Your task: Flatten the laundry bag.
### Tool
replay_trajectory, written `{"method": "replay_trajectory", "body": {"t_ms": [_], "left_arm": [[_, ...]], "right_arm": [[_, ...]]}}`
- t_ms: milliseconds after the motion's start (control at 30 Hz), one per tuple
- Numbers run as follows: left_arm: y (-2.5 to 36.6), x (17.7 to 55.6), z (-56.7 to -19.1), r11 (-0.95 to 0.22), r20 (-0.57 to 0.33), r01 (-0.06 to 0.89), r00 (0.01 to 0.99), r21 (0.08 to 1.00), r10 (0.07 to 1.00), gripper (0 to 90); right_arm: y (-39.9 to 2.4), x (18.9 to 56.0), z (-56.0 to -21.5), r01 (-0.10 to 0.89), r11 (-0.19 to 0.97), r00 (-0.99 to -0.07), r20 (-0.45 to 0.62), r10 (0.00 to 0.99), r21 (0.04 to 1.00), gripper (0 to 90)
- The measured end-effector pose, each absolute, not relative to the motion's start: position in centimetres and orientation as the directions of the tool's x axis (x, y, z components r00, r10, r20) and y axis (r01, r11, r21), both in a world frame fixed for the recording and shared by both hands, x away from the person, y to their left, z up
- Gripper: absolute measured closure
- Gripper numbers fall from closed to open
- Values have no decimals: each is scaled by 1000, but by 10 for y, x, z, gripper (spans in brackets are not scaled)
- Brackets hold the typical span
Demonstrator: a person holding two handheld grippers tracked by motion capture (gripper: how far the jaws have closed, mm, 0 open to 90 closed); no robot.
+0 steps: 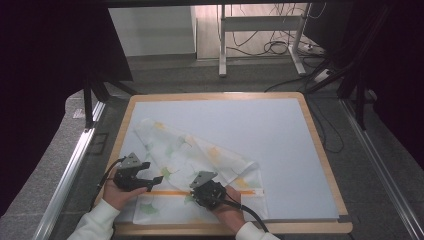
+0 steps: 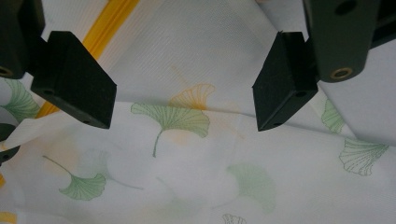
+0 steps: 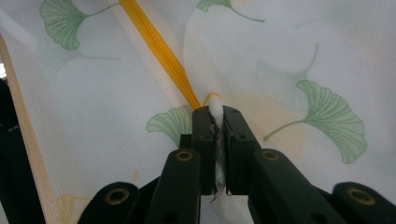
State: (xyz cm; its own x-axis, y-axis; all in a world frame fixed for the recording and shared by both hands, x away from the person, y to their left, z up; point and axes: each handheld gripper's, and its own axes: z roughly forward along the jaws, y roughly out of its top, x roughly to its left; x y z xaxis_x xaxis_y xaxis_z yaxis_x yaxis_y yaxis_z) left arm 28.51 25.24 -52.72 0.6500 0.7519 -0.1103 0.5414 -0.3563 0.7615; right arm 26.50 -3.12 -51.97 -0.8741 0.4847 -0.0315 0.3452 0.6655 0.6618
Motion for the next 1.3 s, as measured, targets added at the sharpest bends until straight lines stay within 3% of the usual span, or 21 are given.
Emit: {"method": "replay_trajectory", "body": {"t_ms": [1300], "left_arm": [[252, 285, -527, -358, -109, 543, 649, 760, 753, 213]], "right_arm": [[-75, 290, -488, 392, 542, -803, -10, 595, 744, 852]]}}
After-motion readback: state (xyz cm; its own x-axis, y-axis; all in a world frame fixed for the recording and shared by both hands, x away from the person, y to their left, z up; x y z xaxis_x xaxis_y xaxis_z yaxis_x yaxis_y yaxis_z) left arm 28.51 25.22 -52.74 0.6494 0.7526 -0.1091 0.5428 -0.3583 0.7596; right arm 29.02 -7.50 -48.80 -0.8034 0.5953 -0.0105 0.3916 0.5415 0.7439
